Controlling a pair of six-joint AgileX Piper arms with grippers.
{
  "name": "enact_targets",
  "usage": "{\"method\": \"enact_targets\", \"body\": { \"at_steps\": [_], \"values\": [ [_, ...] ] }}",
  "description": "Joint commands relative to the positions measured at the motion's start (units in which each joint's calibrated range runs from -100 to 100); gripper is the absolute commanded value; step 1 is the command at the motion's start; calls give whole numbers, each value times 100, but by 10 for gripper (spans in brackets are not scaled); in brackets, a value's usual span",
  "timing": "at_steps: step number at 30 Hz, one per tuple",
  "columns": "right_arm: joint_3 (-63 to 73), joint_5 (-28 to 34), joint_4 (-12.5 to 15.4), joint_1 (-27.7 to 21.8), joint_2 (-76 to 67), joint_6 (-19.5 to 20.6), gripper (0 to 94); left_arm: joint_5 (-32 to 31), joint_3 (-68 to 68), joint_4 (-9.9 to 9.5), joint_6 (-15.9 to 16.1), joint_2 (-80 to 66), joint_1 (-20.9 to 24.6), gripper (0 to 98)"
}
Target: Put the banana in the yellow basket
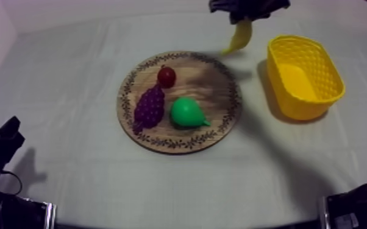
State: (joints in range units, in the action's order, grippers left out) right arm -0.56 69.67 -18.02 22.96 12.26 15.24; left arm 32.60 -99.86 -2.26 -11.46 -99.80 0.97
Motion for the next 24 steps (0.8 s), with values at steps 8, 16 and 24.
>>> {"method": "enact_targets", "body": {
  "at_steps": [8,16,24],
  "values": [
    [-1475,-467,90,-776,-2084,-371,227,-2,-3,-1,1,-3,1,1],
    [-2916,-1097,141,-1444,-3112,-583,230,-2,-3,-1,1,-3,1,1],
    [-3891,-1555,74,-1742,-3234,-580,231,-2,-3,-1,1,-3,1,1]
  ]
}}
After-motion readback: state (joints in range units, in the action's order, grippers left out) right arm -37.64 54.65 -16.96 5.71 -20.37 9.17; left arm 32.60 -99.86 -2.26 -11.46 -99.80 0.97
